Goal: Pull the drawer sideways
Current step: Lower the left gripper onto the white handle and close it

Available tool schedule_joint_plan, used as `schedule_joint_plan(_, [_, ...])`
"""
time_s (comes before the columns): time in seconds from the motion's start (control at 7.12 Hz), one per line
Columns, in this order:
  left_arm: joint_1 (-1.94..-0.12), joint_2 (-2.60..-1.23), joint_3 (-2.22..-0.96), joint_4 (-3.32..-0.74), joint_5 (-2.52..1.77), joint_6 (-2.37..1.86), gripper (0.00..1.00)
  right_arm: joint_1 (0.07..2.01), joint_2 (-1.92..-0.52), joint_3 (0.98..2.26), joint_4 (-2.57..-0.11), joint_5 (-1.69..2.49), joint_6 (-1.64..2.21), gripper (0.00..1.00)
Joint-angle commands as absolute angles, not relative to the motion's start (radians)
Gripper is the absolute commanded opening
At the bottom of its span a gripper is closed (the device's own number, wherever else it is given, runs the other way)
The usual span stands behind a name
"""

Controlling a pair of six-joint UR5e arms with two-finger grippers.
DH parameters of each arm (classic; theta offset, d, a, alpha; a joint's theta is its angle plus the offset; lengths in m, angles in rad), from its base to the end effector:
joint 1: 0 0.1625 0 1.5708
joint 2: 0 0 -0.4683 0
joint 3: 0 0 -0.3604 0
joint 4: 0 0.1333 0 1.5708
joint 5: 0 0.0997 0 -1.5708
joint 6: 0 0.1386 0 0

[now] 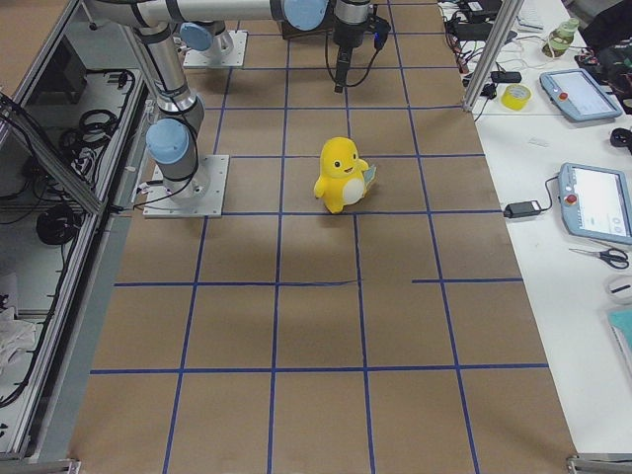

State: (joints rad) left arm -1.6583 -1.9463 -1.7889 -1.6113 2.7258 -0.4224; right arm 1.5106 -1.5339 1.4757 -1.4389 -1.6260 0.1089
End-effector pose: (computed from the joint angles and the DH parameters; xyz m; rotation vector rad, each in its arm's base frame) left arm -0.0517 -0.5151 0.2924 0.0826 1.9107 0.2865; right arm 0.0974 -0.4730 0.5061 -0.2572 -3.0719 -0.1115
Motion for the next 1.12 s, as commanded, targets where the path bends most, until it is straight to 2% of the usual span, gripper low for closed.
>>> schedule_joint_plan(0.0, [-1.670,-1.969,-1.801,-1.621,2.738,-0.565,1.00,1.509,-1.534,1.476,-1.439,-1.626,0.109,1.00])
schedule_joint_plan(0.28, [-1.669,-1.985,-1.853,-1.662,2.737,-0.794,1.00,1.511,-1.534,1.476,-1.439,-1.626,0.109,1.00])
schedule_joint_plan(0.56, [-1.669,-1.965,-1.853,-1.700,2.738,-0.802,1.00,1.511,-1.534,1.476,-1.439,-1.626,0.109,1.00])
schedule_joint_plan(0.7, [-1.669,-1.976,-1.864,-1.703,2.755,-0.808,0.92,1.511,-1.534,1.476,-1.439,-1.626,0.109,1.00])
schedule_joint_plan(0.98, [-1.660,-1.977,-1.882,-1.758,2.813,-0.863,0.92,1.509,-1.534,1.476,-1.439,-1.626,0.109,1.00])
